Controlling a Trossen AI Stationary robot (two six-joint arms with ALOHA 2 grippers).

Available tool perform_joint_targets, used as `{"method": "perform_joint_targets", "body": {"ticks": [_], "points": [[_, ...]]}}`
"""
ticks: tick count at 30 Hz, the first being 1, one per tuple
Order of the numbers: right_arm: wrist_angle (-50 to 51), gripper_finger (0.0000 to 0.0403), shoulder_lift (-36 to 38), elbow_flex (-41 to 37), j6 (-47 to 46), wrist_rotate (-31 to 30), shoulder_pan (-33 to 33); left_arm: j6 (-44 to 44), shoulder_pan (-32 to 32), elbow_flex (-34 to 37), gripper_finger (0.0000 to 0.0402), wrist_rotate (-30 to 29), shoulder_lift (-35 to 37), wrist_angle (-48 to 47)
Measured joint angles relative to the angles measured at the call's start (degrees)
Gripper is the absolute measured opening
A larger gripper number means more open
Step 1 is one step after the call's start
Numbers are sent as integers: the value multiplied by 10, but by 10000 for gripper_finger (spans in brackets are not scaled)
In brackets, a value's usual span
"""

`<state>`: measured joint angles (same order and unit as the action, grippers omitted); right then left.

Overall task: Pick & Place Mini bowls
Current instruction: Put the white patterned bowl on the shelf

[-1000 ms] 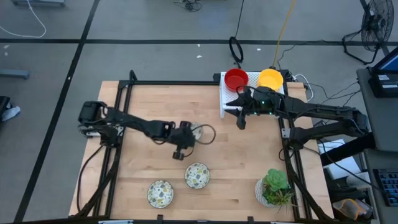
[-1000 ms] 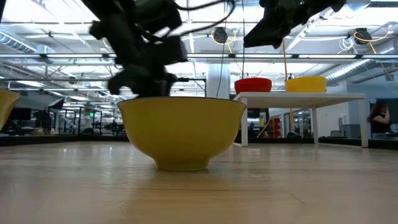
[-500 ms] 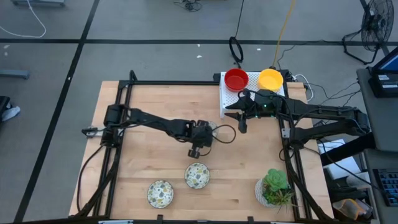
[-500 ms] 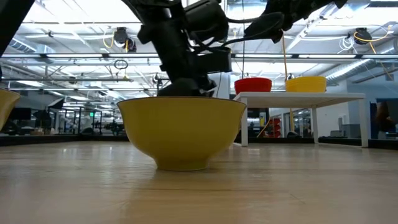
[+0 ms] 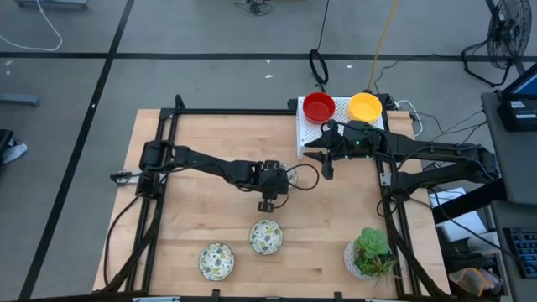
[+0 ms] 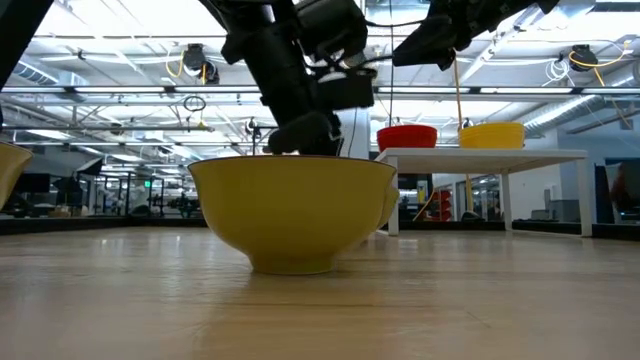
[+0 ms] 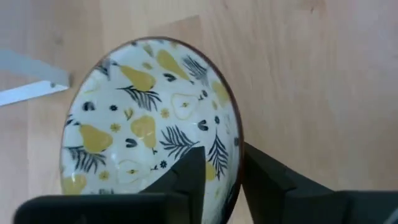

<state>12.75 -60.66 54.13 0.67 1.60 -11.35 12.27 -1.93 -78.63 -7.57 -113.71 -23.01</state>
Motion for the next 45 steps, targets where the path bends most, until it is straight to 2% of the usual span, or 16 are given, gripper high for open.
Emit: {"method": "perform_joint_targets", "body": {"ticks": [11, 17, 23, 32, 37, 41, 45], "points": [[16, 123, 0, 0, 1, 0, 0, -53, -18, 0, 203, 0, 57, -23], [56, 128, 0, 0, 2, 0, 3, -127, -24, 0, 229, 0, 138, -87], [32, 126, -16, -14, -11, 2, 53, -206, -26, 0, 217, 0, 227, -151], [-232, 126, -87, -153, 79, -1, 140, -287, -31, 0, 182, 0, 321, -194], [-325, 130, -158, -174, 83, -2, 156, -292, -38, 0, 165, 0, 339, -194], [-344, 140, -212, -174, 98, -8, 160, -294, -41, 0, 154, 0, 342, -193], [-347, 156, -244, -174, 106, -47, 160, -295, -46, 0, 150, 0, 340, -199]]}}
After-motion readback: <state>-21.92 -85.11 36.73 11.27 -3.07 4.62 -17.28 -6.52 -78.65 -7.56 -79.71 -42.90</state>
